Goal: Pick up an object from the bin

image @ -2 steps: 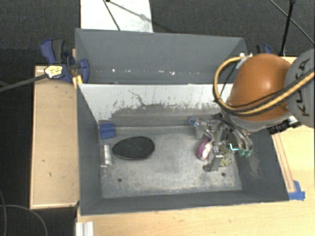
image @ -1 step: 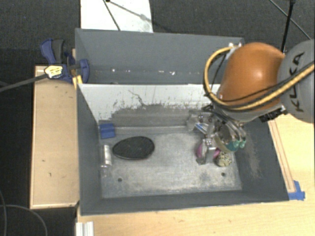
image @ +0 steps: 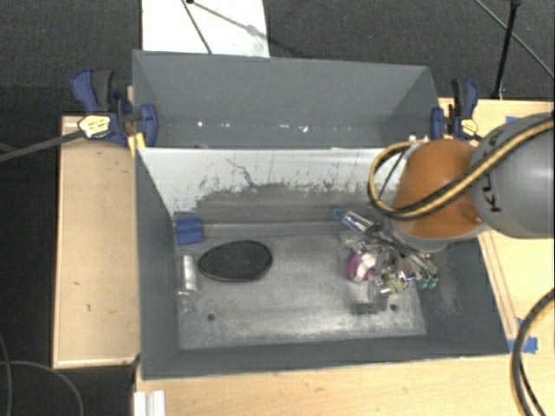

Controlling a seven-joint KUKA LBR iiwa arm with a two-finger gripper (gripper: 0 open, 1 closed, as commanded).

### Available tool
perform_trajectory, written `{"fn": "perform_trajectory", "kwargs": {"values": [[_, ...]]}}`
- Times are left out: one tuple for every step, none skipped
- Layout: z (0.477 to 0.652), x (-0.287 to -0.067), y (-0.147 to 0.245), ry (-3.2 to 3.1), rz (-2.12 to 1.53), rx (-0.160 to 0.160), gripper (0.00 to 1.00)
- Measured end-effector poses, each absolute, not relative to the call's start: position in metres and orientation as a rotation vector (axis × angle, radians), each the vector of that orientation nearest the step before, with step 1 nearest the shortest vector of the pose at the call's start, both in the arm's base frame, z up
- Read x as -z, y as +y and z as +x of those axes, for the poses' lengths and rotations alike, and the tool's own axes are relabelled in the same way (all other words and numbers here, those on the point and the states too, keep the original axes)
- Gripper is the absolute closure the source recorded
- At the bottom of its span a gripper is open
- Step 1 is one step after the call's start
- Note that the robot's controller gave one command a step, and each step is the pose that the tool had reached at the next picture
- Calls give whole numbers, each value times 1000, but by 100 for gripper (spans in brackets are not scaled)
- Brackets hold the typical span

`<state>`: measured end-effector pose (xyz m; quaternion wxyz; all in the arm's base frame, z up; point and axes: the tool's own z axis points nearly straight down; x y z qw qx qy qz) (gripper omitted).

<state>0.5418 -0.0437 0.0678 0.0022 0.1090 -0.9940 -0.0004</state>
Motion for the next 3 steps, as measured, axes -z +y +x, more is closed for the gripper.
{"fn": "perform_trajectory", "kwargs": {"values": [[513,-108,-101,-3138,97,-1,0],[569,-90,-86,-3131,297,0,0],[530,-76,-126,-3107,514,13,0]]}}
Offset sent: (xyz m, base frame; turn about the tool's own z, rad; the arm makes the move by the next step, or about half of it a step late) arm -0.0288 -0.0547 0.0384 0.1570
